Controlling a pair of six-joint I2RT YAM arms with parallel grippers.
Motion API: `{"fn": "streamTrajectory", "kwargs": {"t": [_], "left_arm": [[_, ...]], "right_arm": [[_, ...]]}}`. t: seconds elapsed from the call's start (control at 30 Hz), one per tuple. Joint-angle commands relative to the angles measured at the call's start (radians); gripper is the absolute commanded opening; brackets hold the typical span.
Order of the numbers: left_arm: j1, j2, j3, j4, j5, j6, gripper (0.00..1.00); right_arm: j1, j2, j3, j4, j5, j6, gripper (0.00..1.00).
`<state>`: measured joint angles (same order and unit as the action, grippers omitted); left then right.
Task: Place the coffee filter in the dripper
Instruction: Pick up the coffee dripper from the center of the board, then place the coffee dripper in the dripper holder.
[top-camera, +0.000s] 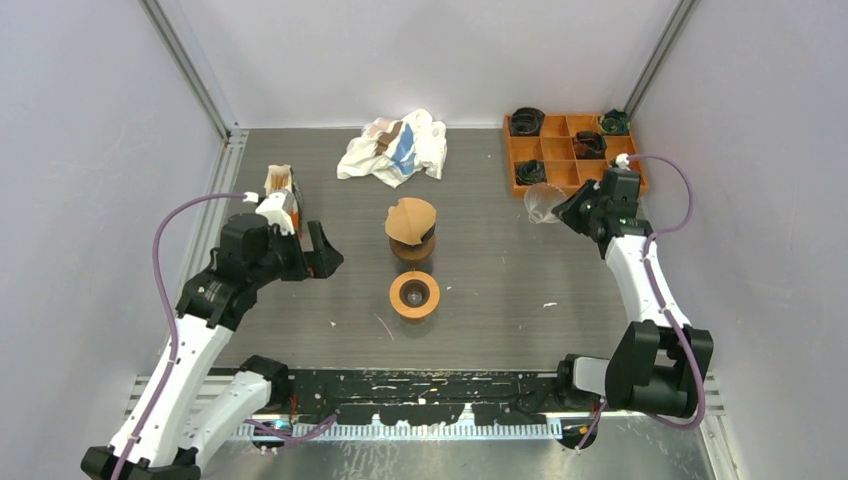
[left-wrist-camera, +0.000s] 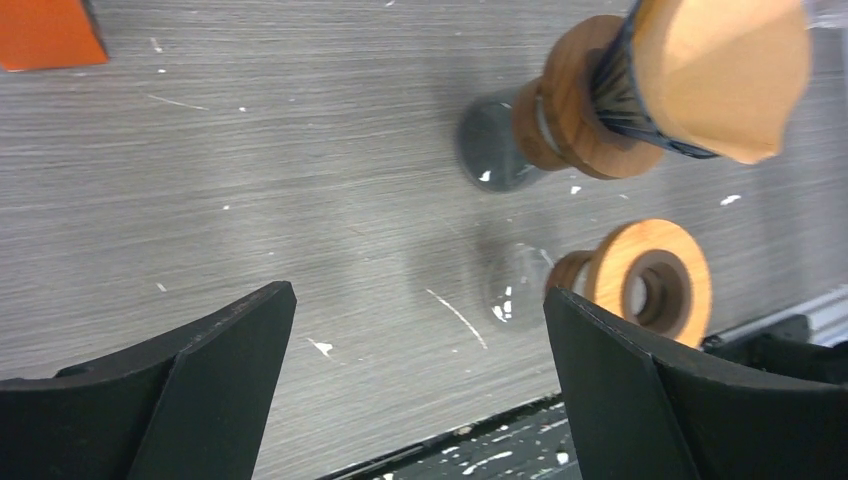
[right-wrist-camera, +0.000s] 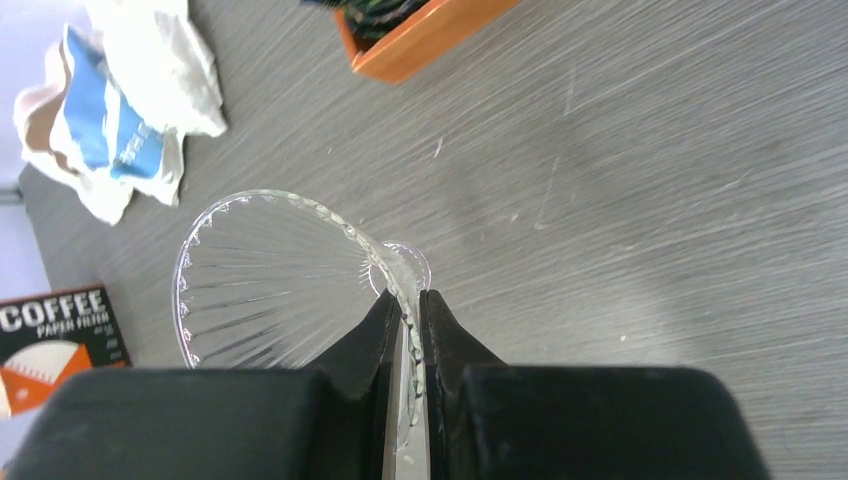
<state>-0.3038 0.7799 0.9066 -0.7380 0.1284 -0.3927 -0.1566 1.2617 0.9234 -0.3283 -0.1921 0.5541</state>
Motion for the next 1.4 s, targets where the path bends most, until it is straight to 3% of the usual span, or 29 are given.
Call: {"fn": "streamTrajectory", "kwargs": {"t": [0.0, 0.67, 1.1, 1.37], "left_arm": [[-0.002, -0.058, 0.024, 0.005, 0.105, -0.101, 1.0], [-0.006, -0.132, -0.05, 0.114, 0.284, -0.403, 0.98], [-0.04, -0.142, -0.084, 0.21, 0.297, -0.49, 0.97], [-0.143, -0.093, -0.085, 0.263, 0.26, -0.497, 0.96]], "right_arm": [[0.069, -0.072, 0.021, -0.046, -0.064, -0.03, 0.01], [0.385, -0.259, 0.133, -0.272, -0.115, -0.099, 0.02], [0.653, -0.233, 0.226, -0.318, -0.066, -0.086, 0.02], [0.834, -0.163, 0.274, -0.318, 0.008, -0.093, 0.02]]}}
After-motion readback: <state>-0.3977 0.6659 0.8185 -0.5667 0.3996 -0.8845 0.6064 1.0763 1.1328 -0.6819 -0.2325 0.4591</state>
